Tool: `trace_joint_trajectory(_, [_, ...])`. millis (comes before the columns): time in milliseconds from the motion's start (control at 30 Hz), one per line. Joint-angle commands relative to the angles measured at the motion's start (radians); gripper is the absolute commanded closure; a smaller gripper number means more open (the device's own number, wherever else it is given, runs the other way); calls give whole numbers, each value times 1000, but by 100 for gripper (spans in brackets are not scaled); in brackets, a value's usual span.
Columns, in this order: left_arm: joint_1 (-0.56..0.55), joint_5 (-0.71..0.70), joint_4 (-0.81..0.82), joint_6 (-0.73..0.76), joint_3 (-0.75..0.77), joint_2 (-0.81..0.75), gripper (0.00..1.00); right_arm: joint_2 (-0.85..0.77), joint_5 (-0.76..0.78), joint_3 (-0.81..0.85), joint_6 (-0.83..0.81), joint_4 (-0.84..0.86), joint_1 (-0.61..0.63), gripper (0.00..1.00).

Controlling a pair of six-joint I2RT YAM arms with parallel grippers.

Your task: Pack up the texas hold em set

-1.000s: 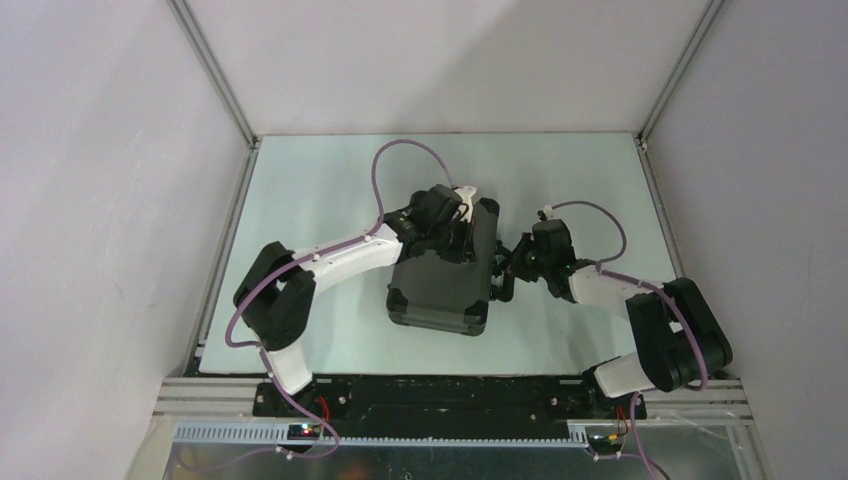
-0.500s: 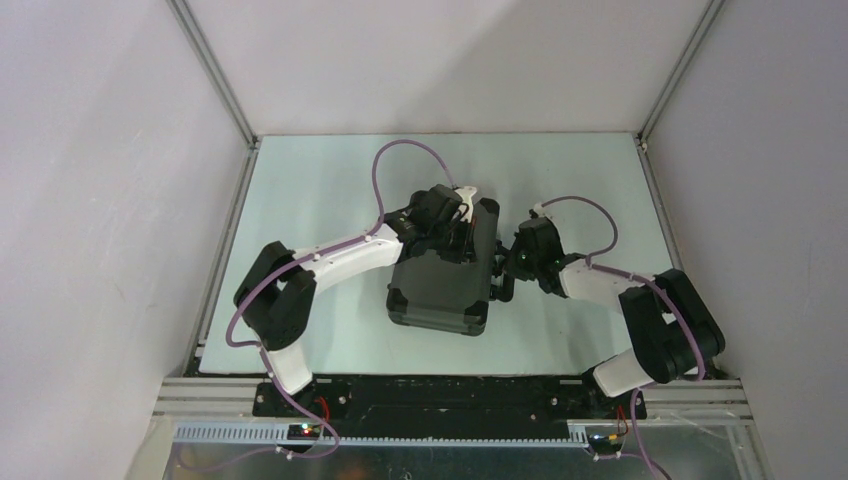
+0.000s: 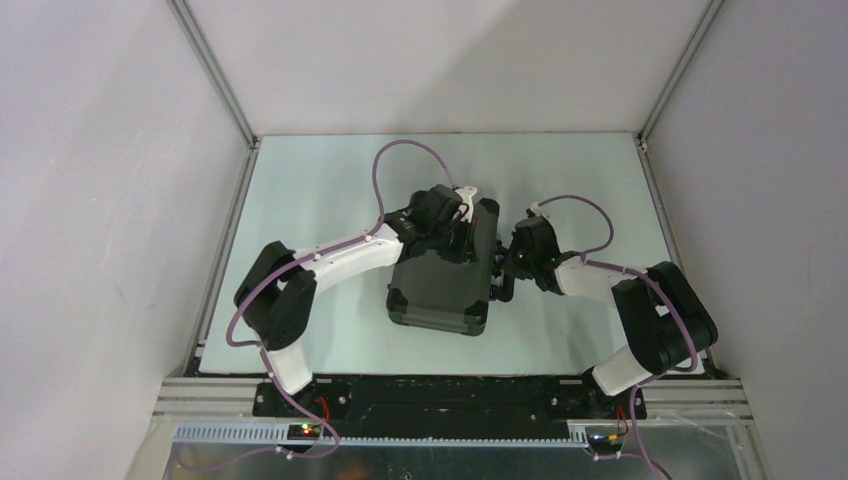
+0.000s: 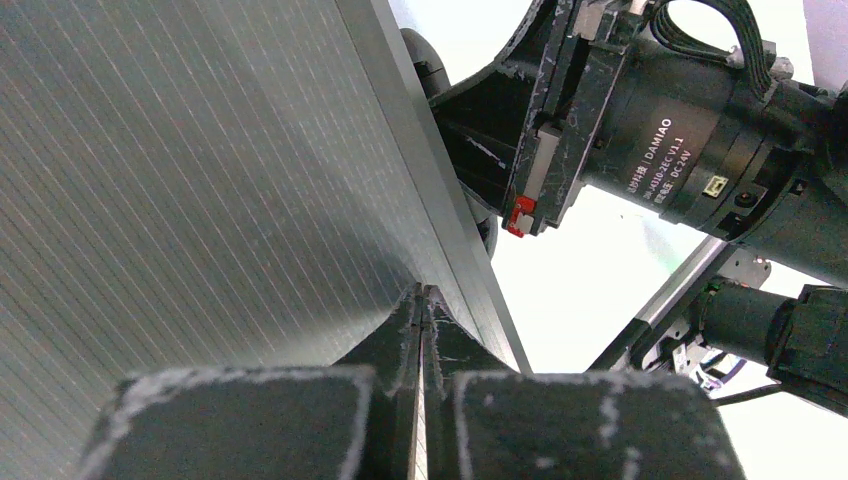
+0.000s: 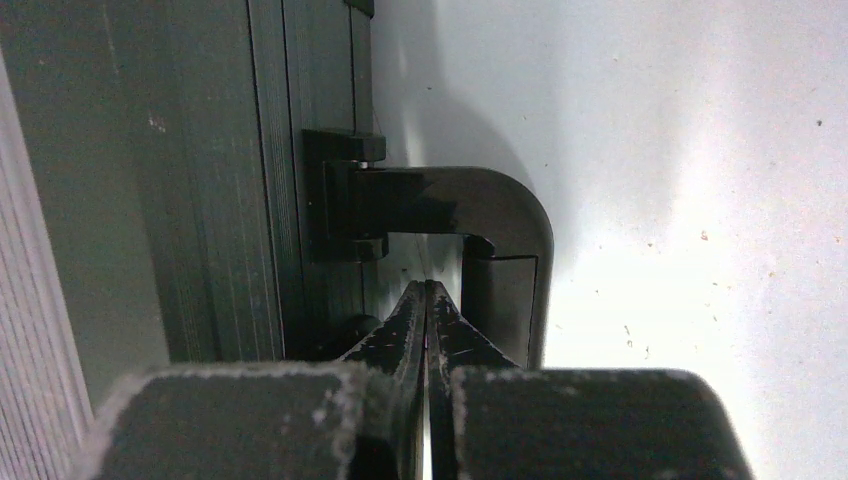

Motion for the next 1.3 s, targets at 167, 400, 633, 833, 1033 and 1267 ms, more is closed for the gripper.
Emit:
trace_joint_trajectory(167, [-16,-18,-161,23,-60,82,100,37,-201,-4,58,63,46,100])
trace_joint_trajectory(400, [-22,-9,-162,26,-65,98,100,43,-308,-54,102,190,20,100])
trace_joint_trajectory(633, [-34,-3,-162,27,-65,118,100,77,-377,-105,150,306,4,100])
trace_joint_trajectory(833, [-37,2,-161,29,-67,129,100,121,-407,-129,170,372,0,100])
trace_joint_trajectory(1033, [-39,4,-162,29,-67,135,100,91,-358,-145,164,351,-4,100])
trace_joint_trajectory(1267, [-37,-5,-162,35,-59,125,100,-120,-112,-135,91,169,-9,100])
